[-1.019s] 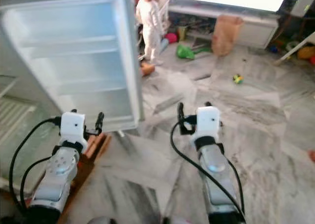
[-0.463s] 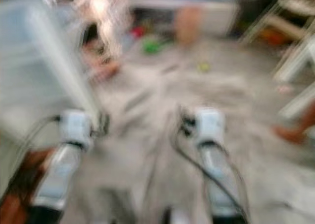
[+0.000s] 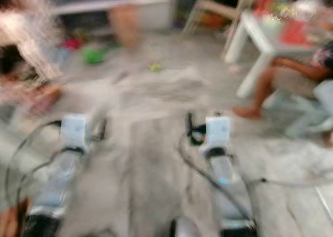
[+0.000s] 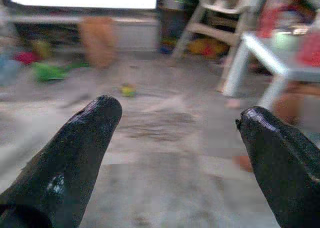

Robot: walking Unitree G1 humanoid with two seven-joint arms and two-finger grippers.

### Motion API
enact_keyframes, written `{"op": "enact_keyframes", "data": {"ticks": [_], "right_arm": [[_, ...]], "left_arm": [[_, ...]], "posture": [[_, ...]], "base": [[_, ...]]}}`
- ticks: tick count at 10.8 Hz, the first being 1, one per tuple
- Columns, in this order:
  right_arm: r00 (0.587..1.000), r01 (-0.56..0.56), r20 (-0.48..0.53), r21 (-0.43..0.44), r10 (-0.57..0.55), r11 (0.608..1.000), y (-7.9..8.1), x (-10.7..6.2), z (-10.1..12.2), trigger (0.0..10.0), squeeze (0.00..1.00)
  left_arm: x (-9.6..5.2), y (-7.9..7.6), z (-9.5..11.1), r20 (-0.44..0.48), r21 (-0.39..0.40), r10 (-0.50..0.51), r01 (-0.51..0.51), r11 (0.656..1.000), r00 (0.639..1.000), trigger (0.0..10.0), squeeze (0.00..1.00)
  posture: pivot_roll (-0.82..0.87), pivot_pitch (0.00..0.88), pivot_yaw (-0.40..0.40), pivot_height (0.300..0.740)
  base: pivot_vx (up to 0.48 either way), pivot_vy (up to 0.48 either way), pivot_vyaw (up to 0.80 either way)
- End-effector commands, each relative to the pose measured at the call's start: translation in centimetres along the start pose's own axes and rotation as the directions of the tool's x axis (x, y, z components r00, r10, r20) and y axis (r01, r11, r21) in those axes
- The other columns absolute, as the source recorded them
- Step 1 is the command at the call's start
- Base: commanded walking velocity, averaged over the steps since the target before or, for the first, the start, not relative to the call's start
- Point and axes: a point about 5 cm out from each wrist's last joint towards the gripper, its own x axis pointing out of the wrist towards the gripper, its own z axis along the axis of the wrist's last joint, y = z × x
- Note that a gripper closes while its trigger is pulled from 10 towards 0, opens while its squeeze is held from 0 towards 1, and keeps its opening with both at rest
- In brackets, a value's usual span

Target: Restocking fridge

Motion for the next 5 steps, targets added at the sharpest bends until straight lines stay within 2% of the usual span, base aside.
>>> {"op": "enact_keyframes", "data": {"ticks": [1,2,5], "right_arm": [[0.999,-0.032,0.016,0.013,0.031,0.999,0.96,0.11,0.38,10.0,0.00],[0.999,-0.037,0.016,0.008,0.037,0.999,0.92,0.08,0.39,10.0,0.00],[0.998,-0.047,0.038,0.008,0.047,0.999,1.26,0.95,0.98,10.0,0.00]], "left_arm": [[-0.37,1.38,-0.69,-0.033,0.024,0.033,-0.033,0.999,0.999,10.0,0.00],[-0.32,1.13,-0.80,-0.037,0.013,0.026,-0.025,1.000,0.999,10.0,0.00],[0.11,0.92,0.03,-0.011,0.013,0.030,-0.030,0.999,0.999,10.0,0.00]], "posture": [[-0.01,0.122,0.017,0.740],[-0.01,0.115,0.004,0.740],[0.01,0.103,-0.002,0.740]], "base": [[0.000,0.000,-0.80],[0.000,0.000,-0.80],[0.414,0.000,-0.80]]}}
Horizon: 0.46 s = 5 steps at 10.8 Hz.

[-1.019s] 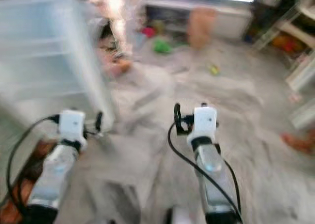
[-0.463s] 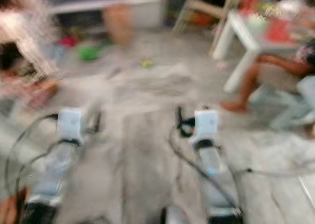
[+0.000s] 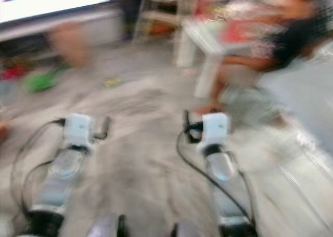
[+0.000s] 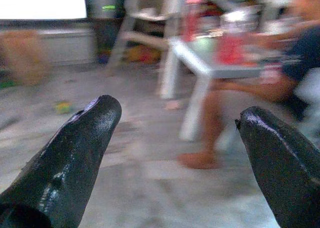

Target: Restocking fridge

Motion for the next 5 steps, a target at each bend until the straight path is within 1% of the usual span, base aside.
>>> {"op": "enact_keyframes", "data": {"ticks": [1,3,4,5], "right_arm": [[0.999,-0.023,0.025,0.017,0.022,1.000,0.9,0.4,0.6,10.0,0.00],[0.999,-0.047,0.028,0.014,0.046,0.999,1.6,0.3,0.6,10.0,0.00],[0.999,-0.044,0.026,0.018,0.044,0.999,1.6,0.2,0.6,10.0,0.00],[0.999,-0.035,0.024,0.022,0.035,0.999,1.4,0.1,0.5,10.0,0.00]], "left_arm": [[-0.1,1.4,0.5,0.009,0.044,0.043,-0.043,0.998,0.999,10.0,0.00],[-0.7,1.5,-0.3,-0.025,0.036,0.061,-0.061,0.998,0.998,10.0,0.00],[-0.8,1.3,-0.6,-0.036,0.015,0.067,-0.066,0.998,0.997,10.0,0.00],[-0.8,1.0,-0.5,-0.036,0.011,0.061,-0.060,0.998,0.998,10.0,0.00]], "posture": [[0.02,0.111,-0.001,0.740],[0.01,0.123,-0.001,0.740],[0.01,0.127,0.008,0.740],[0.00,0.130,0.013,0.740]], "base": [[0.000,0.000,-0.80],[0.000,0.000,-0.80],[0.000,0.000,-0.80],[0.000,0.000,-0.80]]}}
